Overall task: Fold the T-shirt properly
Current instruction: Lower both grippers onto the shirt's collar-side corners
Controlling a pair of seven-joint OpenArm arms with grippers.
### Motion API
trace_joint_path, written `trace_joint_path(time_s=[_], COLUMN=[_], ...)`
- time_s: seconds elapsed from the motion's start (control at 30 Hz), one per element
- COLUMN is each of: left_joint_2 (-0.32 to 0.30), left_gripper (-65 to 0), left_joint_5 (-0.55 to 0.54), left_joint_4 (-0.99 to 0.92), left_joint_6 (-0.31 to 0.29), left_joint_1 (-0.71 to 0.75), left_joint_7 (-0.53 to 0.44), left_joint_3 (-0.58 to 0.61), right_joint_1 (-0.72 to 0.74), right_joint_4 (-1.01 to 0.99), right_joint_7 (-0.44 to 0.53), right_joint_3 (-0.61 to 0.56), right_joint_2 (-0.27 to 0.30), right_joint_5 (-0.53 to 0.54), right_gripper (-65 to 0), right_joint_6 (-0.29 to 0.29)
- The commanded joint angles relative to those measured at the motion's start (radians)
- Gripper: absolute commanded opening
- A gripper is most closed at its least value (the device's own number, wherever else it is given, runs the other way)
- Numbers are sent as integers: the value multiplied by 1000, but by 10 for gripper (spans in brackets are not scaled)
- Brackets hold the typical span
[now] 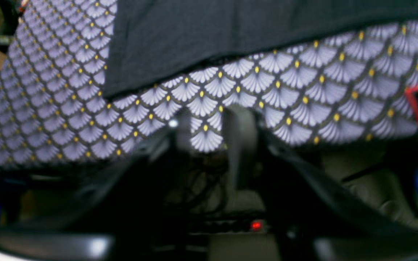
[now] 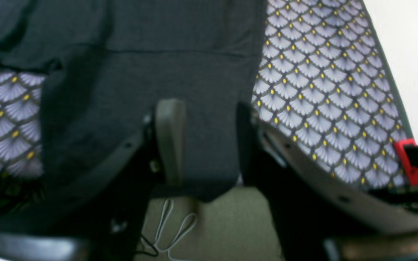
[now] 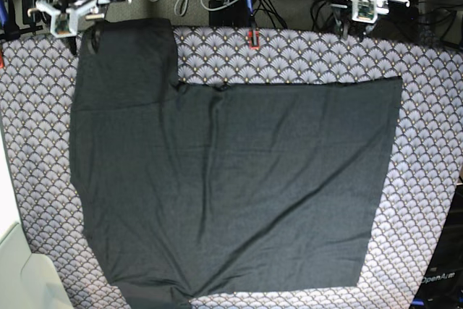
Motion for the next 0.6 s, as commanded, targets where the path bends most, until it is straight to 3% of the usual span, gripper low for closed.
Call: trace_joint_path(time_s=[0.0,0.1,0.23,0.37,0.57], left_joint_2=[-12,-45,-101,-129,-126], left_gripper=[-428,-428,-428,-427,-426], left_joint_5=[-37,-139,-278,-386,-428], left_joint_4=[20,18,20,20,21], left_joint_6=[5,5,5,7,7], left_joint_1=[-1,-24,-74,-110,-151], left_joint_7=[-22,19,165,240,294], left_joint_3=[-4,-10,-13,-57,-146], right_joint_1=[3,57,158,272,411], right_joint_4=[14,14,11,-9,-85], right_joint_7=[-12,-114,-260,-424,-550], right_joint_3=[2,2,21,80,191], right_joint_2=[9,23,23,16,20], right_joint_5=[10,12,12,12,12], right_gripper=[-384,-383,-383,-383,-382], right_joint_6=[1,7,156,254,319])
